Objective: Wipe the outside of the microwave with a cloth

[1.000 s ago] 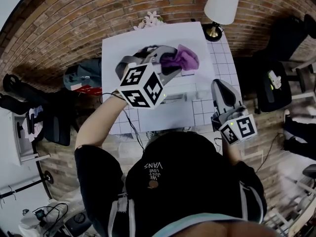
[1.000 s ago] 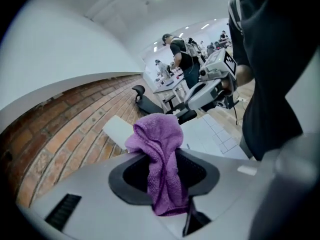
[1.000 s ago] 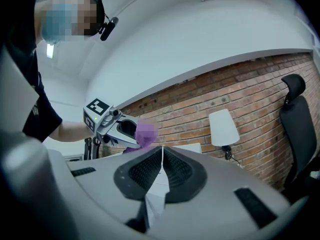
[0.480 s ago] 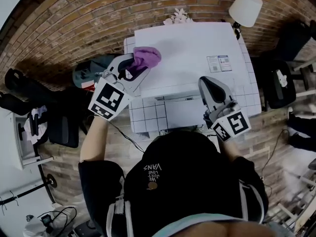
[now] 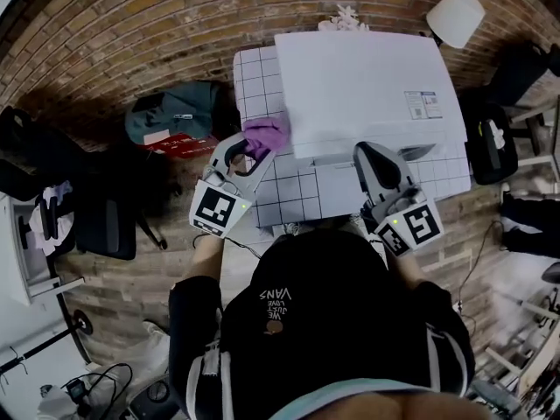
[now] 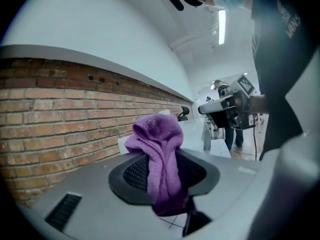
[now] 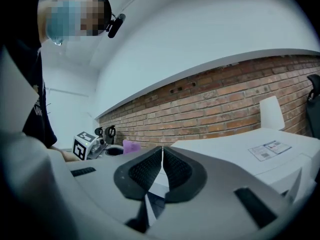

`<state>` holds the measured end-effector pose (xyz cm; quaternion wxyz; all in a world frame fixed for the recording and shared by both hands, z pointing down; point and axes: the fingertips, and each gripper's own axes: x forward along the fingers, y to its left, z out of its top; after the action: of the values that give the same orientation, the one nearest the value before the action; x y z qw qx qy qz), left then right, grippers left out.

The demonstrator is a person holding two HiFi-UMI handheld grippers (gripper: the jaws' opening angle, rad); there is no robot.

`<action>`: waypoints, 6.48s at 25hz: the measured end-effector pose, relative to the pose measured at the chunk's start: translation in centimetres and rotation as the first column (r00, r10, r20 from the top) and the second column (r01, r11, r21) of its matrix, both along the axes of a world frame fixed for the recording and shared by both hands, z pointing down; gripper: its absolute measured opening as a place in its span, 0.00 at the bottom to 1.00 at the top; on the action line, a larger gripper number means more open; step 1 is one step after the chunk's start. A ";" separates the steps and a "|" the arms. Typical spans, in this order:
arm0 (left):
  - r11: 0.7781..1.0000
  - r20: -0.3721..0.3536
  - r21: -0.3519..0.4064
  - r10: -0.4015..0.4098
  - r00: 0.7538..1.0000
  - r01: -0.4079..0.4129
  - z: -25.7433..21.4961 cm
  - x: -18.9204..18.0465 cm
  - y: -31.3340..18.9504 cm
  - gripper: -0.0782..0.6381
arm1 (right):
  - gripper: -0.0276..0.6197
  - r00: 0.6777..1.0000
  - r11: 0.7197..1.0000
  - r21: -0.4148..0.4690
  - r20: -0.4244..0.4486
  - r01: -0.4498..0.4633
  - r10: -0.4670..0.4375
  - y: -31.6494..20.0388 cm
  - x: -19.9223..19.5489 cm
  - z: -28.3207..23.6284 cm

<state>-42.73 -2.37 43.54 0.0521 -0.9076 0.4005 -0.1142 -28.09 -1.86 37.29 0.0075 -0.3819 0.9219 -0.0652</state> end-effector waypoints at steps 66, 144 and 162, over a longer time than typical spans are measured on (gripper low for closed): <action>0.992 -0.283 -0.072 -0.122 0.951 0.106 12.6 0.1 -6.4 0.31 | 0.05 0.992 0.995 -0.092 -0.120 -0.035 0.024 1.3 -1.5 3.7; 0.951 -0.222 -0.191 -0.284 0.933 0.244 16.4 -4.6 -24.3 0.31 | 0.05 0.945 0.942 -0.104 -0.109 -0.319 0.308 0.7 6.1 3.0; 0.920 -0.183 -0.156 -0.386 0.904 0.361 12.8 -2.5 -4.7 0.31 | 0.05 0.979 0.976 -0.093 0.027 -0.198 0.202 2.9 13.0 2.2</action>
<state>-45.27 -7.05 56.38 -0.0672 -0.8224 0.5627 -0.0494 -15.11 1.01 39.50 0.0137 -0.4713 0.8746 -0.1125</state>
